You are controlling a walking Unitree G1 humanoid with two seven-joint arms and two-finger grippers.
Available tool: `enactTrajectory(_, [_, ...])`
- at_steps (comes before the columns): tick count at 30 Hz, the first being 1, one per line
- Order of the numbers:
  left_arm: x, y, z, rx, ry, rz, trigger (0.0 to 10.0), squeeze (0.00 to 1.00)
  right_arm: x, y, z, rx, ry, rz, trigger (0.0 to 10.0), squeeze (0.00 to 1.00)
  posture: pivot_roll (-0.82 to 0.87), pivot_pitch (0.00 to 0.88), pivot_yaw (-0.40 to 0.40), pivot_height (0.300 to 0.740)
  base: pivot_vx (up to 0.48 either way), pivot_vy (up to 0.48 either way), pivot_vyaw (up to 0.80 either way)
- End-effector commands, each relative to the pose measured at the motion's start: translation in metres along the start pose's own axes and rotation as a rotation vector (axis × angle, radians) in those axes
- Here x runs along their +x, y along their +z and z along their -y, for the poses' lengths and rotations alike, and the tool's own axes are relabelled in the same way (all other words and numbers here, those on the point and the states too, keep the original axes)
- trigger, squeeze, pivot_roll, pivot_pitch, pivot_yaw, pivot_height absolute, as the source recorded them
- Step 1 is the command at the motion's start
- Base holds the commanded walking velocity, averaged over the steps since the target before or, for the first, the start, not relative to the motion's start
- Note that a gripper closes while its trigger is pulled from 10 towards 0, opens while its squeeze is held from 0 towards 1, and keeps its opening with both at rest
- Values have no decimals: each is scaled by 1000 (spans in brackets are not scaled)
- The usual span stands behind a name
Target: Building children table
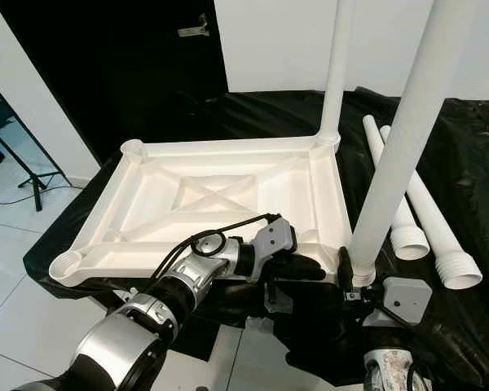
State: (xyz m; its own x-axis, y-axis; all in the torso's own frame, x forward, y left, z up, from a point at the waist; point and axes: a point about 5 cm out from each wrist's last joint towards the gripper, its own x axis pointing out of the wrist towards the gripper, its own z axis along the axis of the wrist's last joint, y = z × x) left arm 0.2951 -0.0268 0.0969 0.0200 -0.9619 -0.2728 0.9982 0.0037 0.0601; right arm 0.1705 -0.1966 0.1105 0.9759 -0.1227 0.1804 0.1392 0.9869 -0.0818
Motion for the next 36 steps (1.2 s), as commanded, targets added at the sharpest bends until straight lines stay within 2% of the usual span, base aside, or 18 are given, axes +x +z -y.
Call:
enactTrajectory(1, [-6, -41, 8, -128, 100, -159, 10000, 0, -7, -11, 20, -42, -86, -60, 10000, 949, 23, 0, 93, 740, 0, 0, 0])
enactTrajectory(2, [-5, -41, 9, -128, 99, -157, 10000, 0, -6, -10, 16, -38, -48, -46, 10000, 1000, 23, 0, 92, 740, 0, 0, 0])
enactTrajectory(7, [-4, -41, 10, -131, 96, -156, 10000, 0, -1, -12, 9, -26, 62, -48, 10000, 1000, 22, 0, 89, 740, 0, 0, 0])
enactTrajectory(8, [-3, -42, 11, -132, 96, -155, 10000, 0, 1, -12, 8, -20, 110, -46, 10000, 0, 22, 0, 86, 740, 0, 0, 0])
enactTrajectory(11, [-3, -42, 11, -134, 98, -154, 10000, 0, 5, -11, 9, -24, 184, -37, 10000, 0, 23, 0, 85, 740, 0, 0, 0])
enactTrajectory(13, [-3, -42, 11, -134, 98, -154, 10000, 0, 5, -11, 9, -24, 184, -37, 10000, 0, 23, 0, 85, 740, 0, 0, 0])
enactTrajectory(15, [-2, -41, 10, -135, 100, -152, 10000, 0, 14, -4, 18, -77, 278, -3, 10000, 0, 18, 0, 85, 740, 0, 0, 0])
enactTrajectory(18, [-2, -41, 10, -135, 100, -152, 10000, 0, 14, -4, 18, -77, 278, -3, 10000, 0, 18, 0, 85, 740, 0, 0, 0])
enactTrajectory(20, [-2, -40, 10, -134, 101, -150, 10000, 0, 21, 3, 27, -125, 348, 14, 10000, 0, 15, 0, 84, 740, 0, 0, 0])
enactTrajectory(24, [-2, -40, 10, -133, 101, -149, 10000, 0, 23, 5, 29, -141, 393, 11, 10000, 0, 15, 0, 85, 740, 0, 0, 0])
enactTrajectory(25, [-2, -39, 9, -133, 102, -148, 10000, 0, 22, 3, 28, -139, 431, -13, 0, 0, 17, 0, 84, 740, 0, 0, 0])
enactTrajectory(29, [-2, -39, 9, -135, 103, -147, 10000, 0, 16, -1, 26, -124, 481, -43, 0, 0, 17, 0, 86, 740, 0, 0, 0])
enactTrajectory(36, [-4, -41, 10, -135, 100, -153, 10000, 0, 7, -3, 22, -76, 468, -59, 0, 0, 11, 0, 95, 740, 0, 0, 0])
